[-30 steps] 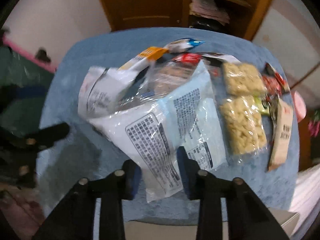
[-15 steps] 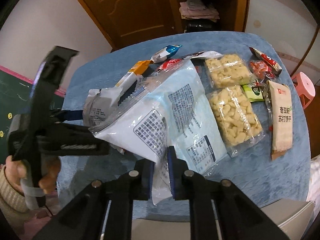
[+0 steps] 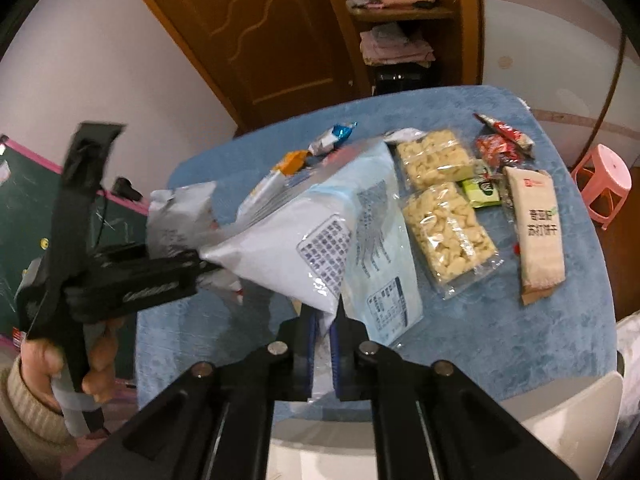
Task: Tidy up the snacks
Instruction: 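Carry both held bags back over the white tray with both tools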
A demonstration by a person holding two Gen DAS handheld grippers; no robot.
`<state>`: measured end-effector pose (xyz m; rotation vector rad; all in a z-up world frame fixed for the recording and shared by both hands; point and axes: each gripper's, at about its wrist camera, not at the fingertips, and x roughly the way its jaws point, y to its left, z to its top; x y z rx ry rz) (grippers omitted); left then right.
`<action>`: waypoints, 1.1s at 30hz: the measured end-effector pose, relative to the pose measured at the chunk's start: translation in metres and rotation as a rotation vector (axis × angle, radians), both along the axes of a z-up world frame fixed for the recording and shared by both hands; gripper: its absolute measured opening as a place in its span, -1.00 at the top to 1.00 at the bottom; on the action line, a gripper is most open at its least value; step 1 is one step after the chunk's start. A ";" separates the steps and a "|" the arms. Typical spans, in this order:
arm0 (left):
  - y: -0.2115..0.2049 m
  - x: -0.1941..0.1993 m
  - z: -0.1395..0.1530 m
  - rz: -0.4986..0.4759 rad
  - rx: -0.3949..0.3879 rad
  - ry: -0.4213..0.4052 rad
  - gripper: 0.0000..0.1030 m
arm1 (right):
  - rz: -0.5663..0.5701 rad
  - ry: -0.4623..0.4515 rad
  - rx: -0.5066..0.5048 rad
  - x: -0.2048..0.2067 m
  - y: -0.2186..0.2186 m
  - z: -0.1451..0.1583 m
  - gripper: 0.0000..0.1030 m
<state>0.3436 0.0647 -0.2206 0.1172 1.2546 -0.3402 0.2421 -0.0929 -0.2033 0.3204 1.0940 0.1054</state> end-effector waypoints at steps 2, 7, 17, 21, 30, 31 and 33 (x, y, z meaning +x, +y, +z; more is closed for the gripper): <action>0.000 -0.016 0.024 -0.005 -0.008 -0.040 0.08 | -0.004 -0.030 0.015 -0.004 -0.004 0.011 0.89; 0.009 -0.059 0.096 -0.023 -0.040 -0.139 0.08 | 0.005 -0.137 0.054 -0.032 -0.014 0.055 0.89; -0.043 -0.172 0.179 -0.076 -0.078 -0.223 0.08 | 0.041 -0.291 0.080 -0.131 -0.050 0.146 0.89; -0.079 -0.213 0.173 -0.103 -0.060 -0.186 0.08 | 0.049 -0.277 0.039 -0.179 -0.064 0.159 0.88; -0.132 -0.265 0.138 -0.100 -0.018 -0.111 0.08 | 0.043 -0.123 0.011 -0.233 -0.088 0.119 0.88; -0.135 -0.266 0.133 -0.095 -0.002 -0.107 0.08 | 0.044 -0.107 0.008 -0.234 -0.090 0.115 0.88; -0.136 -0.268 0.125 -0.085 0.014 -0.094 0.08 | 0.046 -0.080 -0.003 -0.237 -0.094 0.107 0.88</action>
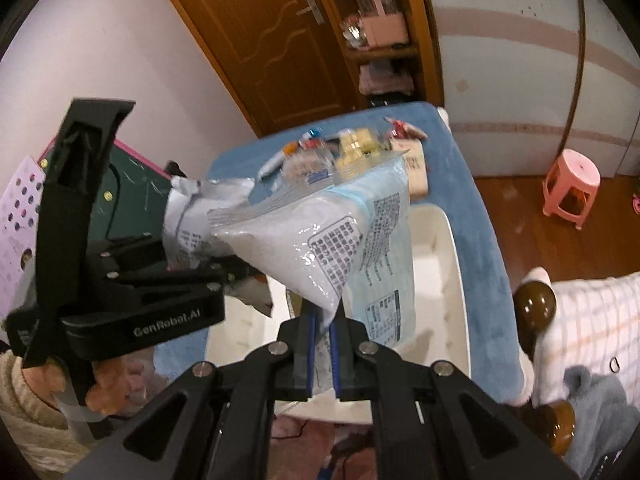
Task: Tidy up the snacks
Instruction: 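Carry both held bags back over the white tray with both tools, then lower both bags into the tray and open both tools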
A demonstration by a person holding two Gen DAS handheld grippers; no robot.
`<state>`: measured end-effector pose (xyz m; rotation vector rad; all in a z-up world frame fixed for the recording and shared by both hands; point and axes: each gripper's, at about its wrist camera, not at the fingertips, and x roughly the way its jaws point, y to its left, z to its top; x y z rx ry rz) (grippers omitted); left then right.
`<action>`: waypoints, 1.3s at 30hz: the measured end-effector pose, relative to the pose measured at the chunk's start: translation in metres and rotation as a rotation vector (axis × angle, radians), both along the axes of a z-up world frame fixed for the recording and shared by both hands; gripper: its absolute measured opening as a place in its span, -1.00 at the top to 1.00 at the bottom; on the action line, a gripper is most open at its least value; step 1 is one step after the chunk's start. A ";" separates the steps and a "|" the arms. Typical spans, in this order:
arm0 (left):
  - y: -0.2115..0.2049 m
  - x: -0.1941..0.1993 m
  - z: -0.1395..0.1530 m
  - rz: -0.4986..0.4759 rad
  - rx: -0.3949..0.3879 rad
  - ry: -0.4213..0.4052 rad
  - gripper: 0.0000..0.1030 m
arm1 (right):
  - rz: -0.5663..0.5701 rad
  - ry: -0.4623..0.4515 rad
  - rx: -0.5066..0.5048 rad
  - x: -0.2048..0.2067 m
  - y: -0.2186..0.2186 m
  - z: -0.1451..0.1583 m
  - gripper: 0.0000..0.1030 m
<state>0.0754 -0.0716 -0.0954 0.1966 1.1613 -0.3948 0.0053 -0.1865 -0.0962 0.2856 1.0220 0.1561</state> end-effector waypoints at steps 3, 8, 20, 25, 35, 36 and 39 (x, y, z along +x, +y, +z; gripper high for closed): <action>0.000 -0.005 -0.008 0.016 0.017 0.024 0.07 | 0.008 0.020 -0.015 -0.004 -0.003 -0.007 0.88; -0.003 -0.013 -0.014 0.024 0.051 0.034 0.04 | 0.018 0.048 -0.011 -0.009 -0.007 -0.015 0.87; 0.003 -0.027 0.003 0.022 0.088 -0.031 -0.67 | -0.024 0.000 -0.004 -0.016 -0.007 -0.003 -0.15; 0.004 -0.032 0.007 0.016 0.095 -0.042 -0.67 | -0.031 -0.046 0.013 -0.017 -0.004 0.011 -0.15; 0.008 -0.038 0.017 0.032 0.089 -0.054 -0.67 | -0.026 -0.054 0.000 -0.020 -0.003 0.015 -0.15; 0.008 -0.039 0.019 0.034 0.089 -0.058 -0.67 | -0.025 -0.055 0.002 -0.020 -0.004 0.016 -0.15; 0.008 -0.041 0.022 0.041 0.090 -0.069 -0.67 | -0.020 -0.066 0.000 -0.022 -0.004 0.019 -0.15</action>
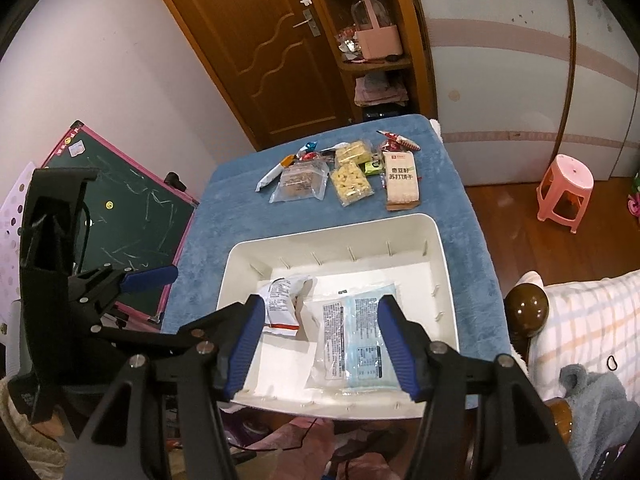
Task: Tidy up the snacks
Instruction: 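Lower both bags into the tray and open both tools, then lift both tools out of the tray and move toward the snacks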
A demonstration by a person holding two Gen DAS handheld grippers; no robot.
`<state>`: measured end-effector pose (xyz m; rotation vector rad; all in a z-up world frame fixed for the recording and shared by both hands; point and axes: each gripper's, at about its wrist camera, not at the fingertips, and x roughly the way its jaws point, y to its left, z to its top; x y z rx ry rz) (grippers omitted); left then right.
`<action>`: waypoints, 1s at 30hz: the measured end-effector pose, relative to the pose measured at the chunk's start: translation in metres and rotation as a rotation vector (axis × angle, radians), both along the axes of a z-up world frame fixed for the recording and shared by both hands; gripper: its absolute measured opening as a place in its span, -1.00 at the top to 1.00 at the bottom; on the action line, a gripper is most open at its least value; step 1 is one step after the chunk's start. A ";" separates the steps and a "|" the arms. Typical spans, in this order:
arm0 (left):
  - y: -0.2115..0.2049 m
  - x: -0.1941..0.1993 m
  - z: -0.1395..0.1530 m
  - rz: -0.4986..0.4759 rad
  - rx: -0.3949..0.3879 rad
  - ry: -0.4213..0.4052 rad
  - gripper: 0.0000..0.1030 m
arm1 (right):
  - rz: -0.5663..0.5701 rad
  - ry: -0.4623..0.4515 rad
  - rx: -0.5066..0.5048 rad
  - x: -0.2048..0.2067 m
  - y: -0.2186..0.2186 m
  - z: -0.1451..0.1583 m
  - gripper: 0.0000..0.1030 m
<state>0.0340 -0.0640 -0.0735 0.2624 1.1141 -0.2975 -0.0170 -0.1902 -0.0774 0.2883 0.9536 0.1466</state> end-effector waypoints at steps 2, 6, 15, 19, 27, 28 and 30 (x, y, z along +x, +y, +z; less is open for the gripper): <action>0.000 -0.001 0.002 0.007 -0.002 -0.005 -0.67 | 0.007 -0.009 -0.003 -0.001 0.000 0.002 -0.15; 0.001 -0.005 0.005 0.027 -0.004 -0.018 -0.67 | 0.022 -0.022 -0.009 -0.003 0.000 0.005 -0.15; 0.001 -0.013 0.018 0.067 -0.007 -0.055 -0.67 | 0.053 -0.053 -0.018 -0.008 -0.004 0.013 -0.15; -0.001 -0.017 0.027 0.081 -0.004 -0.082 -0.67 | 0.065 -0.078 -0.017 -0.010 -0.008 0.019 -0.15; -0.001 -0.019 0.051 0.125 0.006 -0.140 -0.67 | 0.092 -0.124 0.004 -0.007 -0.016 0.033 -0.15; 0.000 -0.019 0.054 0.130 0.010 -0.146 -0.67 | 0.093 -0.129 0.009 -0.005 -0.017 0.035 -0.15; 0.003 -0.017 0.059 0.140 0.019 -0.162 -0.67 | 0.094 -0.139 0.018 0.000 -0.018 0.038 -0.15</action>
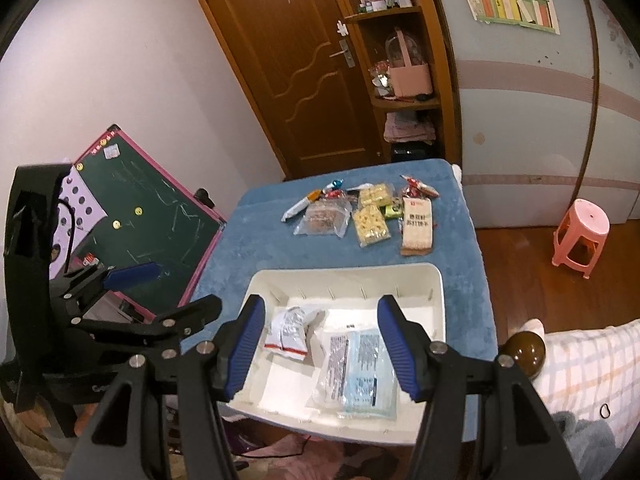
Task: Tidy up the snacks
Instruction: 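Lift both tools out of the tray and move toward the snacks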
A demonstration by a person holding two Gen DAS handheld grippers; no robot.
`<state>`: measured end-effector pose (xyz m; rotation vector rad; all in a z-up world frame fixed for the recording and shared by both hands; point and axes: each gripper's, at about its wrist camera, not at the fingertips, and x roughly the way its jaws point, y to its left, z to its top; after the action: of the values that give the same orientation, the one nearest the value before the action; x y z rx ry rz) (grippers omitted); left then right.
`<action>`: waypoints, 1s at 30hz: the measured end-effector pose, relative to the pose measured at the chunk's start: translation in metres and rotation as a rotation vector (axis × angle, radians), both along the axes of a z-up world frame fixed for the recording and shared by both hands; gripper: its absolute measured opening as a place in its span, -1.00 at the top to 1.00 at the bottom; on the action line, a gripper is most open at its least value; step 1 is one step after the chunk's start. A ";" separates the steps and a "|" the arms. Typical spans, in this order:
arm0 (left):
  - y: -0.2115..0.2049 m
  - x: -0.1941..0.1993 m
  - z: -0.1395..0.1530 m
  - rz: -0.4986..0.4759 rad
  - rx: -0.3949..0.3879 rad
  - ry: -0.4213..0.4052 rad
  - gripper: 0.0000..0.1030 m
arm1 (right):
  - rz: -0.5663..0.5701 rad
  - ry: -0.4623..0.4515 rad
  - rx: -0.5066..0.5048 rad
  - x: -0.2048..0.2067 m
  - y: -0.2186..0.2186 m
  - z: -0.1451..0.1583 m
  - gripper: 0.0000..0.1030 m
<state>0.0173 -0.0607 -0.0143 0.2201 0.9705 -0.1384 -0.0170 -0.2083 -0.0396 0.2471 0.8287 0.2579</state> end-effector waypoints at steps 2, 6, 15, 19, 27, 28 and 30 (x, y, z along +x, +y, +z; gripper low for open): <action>0.005 0.004 0.006 0.013 0.006 -0.013 -0.68 | 0.002 -0.006 0.009 0.007 0.000 0.003 -0.15; 0.014 0.021 0.016 0.036 -0.007 -0.029 -0.68 | 0.001 -0.013 0.017 0.019 -0.002 0.007 -0.15; 0.024 0.076 0.033 0.039 -0.023 -0.089 -0.68 | -0.046 -0.006 -0.005 0.060 -0.016 0.016 -0.15; 0.030 0.107 0.038 0.039 -0.025 -0.107 -0.69 | -0.065 0.015 -0.036 0.092 -0.025 0.016 -0.15; 0.048 0.190 0.024 0.051 0.011 -0.110 -0.85 | -0.110 0.073 -0.101 0.182 -0.041 0.000 -0.15; 0.050 0.202 0.018 0.052 0.015 -0.100 -0.85 | -0.114 0.093 -0.093 0.198 -0.044 -0.007 -0.15; 0.054 0.228 0.004 0.059 0.023 -0.063 -0.85 | -0.126 0.131 -0.084 0.217 -0.048 -0.018 -0.15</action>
<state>0.2451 -0.0066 -0.0105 0.2160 0.9148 -0.0659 0.2004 -0.2567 -0.0575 0.2382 0.9480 0.0891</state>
